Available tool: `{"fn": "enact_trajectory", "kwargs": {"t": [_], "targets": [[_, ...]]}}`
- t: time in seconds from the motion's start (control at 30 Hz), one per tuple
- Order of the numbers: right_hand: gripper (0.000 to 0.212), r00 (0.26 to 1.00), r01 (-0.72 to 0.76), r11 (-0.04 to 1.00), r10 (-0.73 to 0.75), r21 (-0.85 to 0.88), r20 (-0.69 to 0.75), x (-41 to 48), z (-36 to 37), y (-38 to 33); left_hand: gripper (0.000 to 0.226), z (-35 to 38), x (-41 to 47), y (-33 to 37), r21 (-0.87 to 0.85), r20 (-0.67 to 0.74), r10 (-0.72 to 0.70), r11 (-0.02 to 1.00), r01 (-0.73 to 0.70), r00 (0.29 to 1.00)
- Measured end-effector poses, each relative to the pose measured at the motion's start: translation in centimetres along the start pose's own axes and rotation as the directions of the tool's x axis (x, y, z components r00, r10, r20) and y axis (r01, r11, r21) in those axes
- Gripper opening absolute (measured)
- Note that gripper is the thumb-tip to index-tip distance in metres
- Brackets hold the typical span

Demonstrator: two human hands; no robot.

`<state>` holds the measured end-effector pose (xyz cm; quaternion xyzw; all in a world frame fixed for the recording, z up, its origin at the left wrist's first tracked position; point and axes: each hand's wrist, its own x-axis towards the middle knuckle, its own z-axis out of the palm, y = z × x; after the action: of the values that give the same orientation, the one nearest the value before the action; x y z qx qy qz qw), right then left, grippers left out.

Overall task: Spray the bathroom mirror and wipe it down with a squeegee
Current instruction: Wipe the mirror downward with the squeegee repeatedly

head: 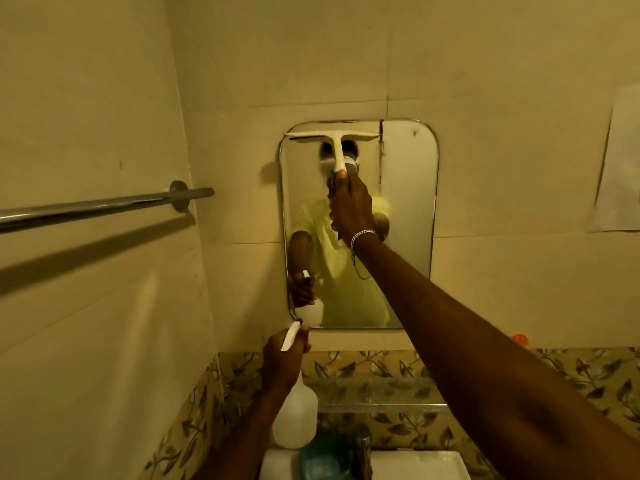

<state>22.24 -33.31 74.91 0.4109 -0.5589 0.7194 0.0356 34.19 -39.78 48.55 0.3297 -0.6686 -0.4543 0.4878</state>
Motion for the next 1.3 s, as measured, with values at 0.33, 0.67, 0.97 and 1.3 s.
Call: {"fn": "enact_trajectory", "kwargs": {"t": [0.33, 0.67, 0.97, 1.3], "targets": [[0.042, 0.997, 0.04, 0.995, -0.046, -0.096, -0.066, 2.7, 3.3, -1.9, 0.031, -1.9, 1.1, -1.0, -0.057, 0.046, 0.046, 0.997, -0.044, 0.998], [0.045, 0.994, 0.083, 0.975, -0.095, -0.204, -0.049, 1.4, 4.4, 1.3, 0.03, -1.1, 2.1, -1.5, -0.063, 0.067, 0.062, 0.996, -0.058, 0.996], [0.034, 0.998, 0.012, 0.99, -0.021, -0.143, -0.056, -7.3, 4.7, 10.9, 0.02, -1.0, 3.1, -1.9, -0.119, 0.022, 0.027, 0.993, -0.024, 0.999], [0.021, 0.987, -0.162, 0.966, 0.154, -0.201, -0.052, -17.6, 3.9, 20.9, 0.025, -1.7, 4.0, -2.1, -0.001, -0.008, 0.085, 0.996, -0.085, 0.996]]}}
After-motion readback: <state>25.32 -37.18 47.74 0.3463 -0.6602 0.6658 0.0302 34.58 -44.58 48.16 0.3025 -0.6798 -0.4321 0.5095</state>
